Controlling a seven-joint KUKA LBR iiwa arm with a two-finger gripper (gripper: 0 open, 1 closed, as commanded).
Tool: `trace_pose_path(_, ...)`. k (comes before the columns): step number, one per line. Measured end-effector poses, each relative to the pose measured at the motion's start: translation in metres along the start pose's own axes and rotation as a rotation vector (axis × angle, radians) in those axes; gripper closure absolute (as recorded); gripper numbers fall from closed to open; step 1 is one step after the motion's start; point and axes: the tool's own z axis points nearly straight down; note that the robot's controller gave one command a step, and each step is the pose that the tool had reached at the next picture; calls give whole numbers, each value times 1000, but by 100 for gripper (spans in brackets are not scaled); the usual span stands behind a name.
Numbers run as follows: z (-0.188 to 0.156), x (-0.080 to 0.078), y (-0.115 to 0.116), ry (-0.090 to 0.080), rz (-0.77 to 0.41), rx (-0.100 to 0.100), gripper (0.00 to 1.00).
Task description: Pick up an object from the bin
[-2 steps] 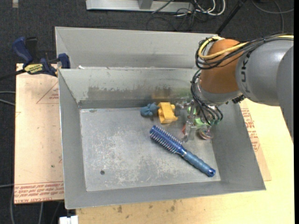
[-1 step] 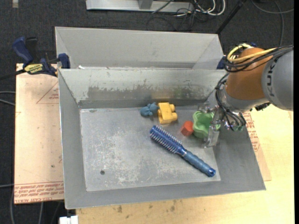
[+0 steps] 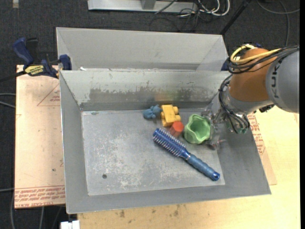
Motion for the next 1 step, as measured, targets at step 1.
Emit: trace_pose_path(1,-131,-5,-7,-11,72,3,100)
